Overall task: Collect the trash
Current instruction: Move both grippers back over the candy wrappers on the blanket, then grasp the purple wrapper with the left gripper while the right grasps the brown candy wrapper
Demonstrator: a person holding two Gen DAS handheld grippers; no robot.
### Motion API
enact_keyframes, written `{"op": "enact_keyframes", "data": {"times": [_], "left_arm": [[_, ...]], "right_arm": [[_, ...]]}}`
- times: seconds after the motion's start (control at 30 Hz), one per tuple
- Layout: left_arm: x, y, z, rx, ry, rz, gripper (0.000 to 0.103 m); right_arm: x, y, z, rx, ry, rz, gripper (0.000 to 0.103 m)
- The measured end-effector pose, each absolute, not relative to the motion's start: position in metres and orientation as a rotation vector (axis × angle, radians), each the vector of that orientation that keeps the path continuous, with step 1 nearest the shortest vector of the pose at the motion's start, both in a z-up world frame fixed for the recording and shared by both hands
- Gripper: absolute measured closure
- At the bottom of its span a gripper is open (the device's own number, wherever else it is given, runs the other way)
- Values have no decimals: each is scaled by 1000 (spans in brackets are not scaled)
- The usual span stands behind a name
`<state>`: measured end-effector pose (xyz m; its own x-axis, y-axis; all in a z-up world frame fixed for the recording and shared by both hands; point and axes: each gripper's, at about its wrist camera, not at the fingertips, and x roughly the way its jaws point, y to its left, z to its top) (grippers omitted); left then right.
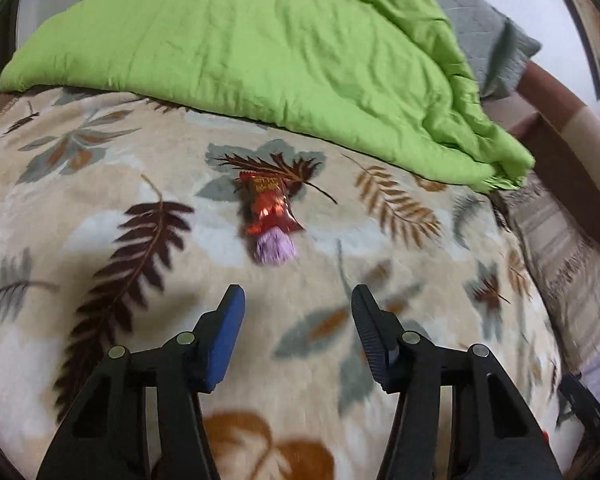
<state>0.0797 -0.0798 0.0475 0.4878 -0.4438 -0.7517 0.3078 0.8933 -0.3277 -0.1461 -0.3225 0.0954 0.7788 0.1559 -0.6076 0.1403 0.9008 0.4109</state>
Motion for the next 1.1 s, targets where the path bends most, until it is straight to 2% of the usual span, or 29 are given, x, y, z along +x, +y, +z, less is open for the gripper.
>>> {"op": "enact_keyframes", "data": {"times": [0.1,0.17,0.3,0.57,0.83,1.1], "left_arm": [[102,-97,29,-125,974,-431,58],[114,-106,17,-104,985,-402,68],[126,-107,4,-104,983,-376,79],[95,-80,14,-101,949,-406,79],[52,-18,40,-75,855,-280,79],[64,12,34,-117,843,-220,79]], "right_arm": [[-136,-323,87,443,703,7,48],[-132,-326,82,442,717,9,48],[-123,-330,74,438,737,12,48],[-76,-313,74,430,758,88,48],[34,-251,64,356,837,222,48],[137,-209,30,328,943,227,48]]}}
